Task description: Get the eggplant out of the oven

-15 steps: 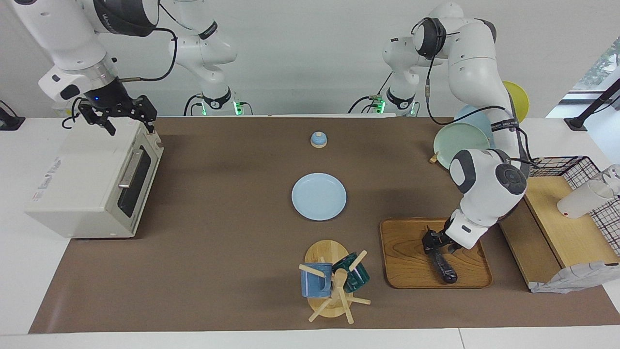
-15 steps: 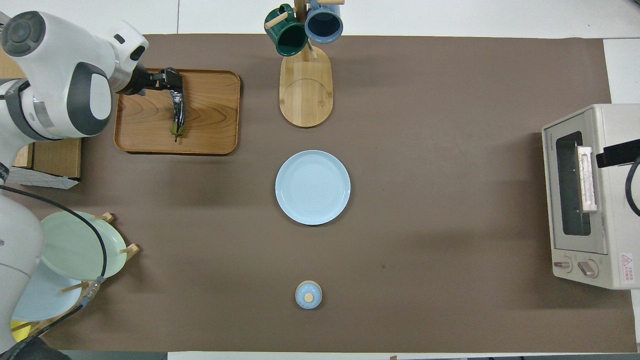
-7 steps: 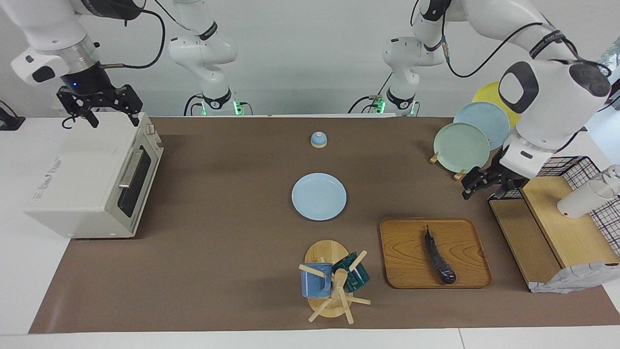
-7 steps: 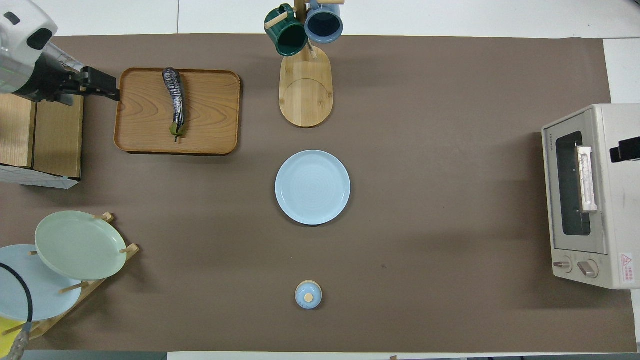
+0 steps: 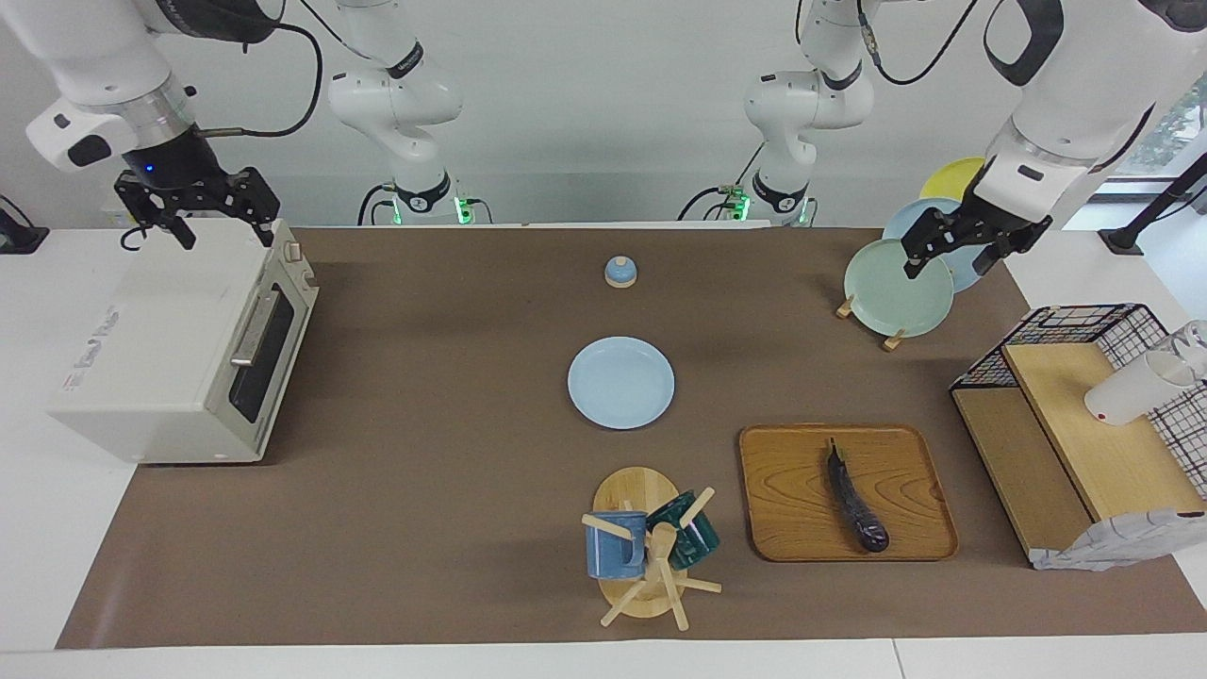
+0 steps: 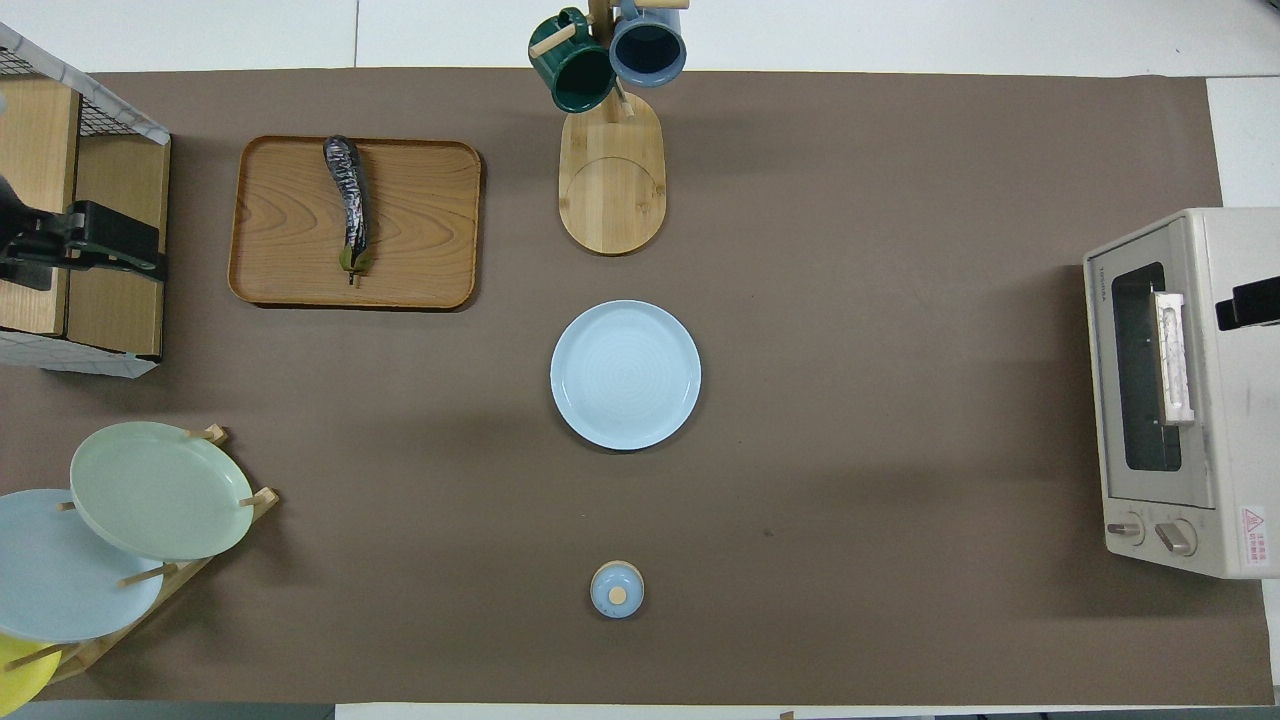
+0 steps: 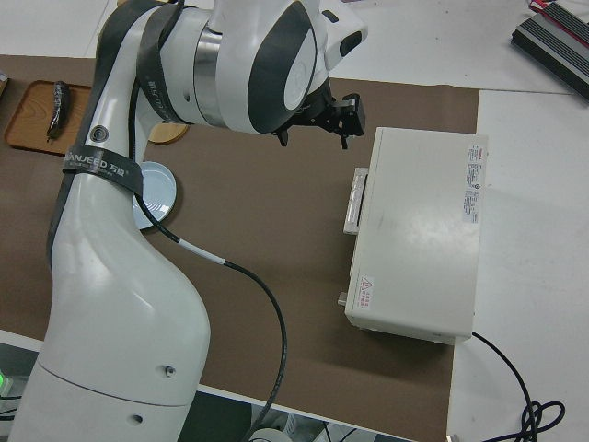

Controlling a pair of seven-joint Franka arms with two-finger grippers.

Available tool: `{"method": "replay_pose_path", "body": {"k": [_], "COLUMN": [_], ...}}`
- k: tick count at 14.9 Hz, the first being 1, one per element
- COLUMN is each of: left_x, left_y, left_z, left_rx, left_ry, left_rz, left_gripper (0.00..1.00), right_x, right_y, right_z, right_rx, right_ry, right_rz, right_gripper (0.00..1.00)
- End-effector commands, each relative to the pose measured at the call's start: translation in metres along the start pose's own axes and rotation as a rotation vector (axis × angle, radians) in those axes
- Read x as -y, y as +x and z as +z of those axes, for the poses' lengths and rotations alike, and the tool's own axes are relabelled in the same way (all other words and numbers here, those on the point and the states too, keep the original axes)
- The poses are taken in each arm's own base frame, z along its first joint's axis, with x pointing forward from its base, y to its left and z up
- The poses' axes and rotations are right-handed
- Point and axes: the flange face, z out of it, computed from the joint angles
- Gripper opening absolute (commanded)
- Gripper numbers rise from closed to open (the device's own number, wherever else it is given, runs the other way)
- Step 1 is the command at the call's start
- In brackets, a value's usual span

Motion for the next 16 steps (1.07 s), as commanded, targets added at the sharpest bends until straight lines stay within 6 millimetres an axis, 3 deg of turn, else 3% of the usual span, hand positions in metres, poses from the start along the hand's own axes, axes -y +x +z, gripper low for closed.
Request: {"method": "replay_pose_path", "body": {"k": [1,3,5,8,13,16], "left_x": [-0.006,-0.016,-0.012,-0.011,-0.016,-0.011], "left_y": [-0.028,-0.041,-0.046,-0.045,-0.039,-0.031], "left_z": [0.004,0.019,0.026,0.033,0.025,0.035], "left_rx": [0.034,0.059,0.073,0.051,0.035,0.011], "left_ry": [0.034,0.047,0.050,0.048,0.032,0.010], "left_rz": [-0.019,-0.018,-0.026,-0.027,-0.023,-0.038], "left_gripper": [1.00,1.00,1.00,1.00,1.00,1.00], "right_x": [0.002,0.001,0.001,0.002,0.002,0.001], "right_y": [-0.004,-0.004,-0.004,-0.004,-0.004,-0.004], "right_z": [0.003,0.003,0.004,0.003,0.003,0.004], "right_rx": [0.013,0.013,0.015,0.013,0.013,0.015], "right_ry": [0.020,0.021,0.021,0.020,0.020,0.021], "right_rz": [0.012,0.014,0.015,0.012,0.012,0.014], "right_gripper": [1.00,1.00,1.00,1.00,1.00,1.00]}}
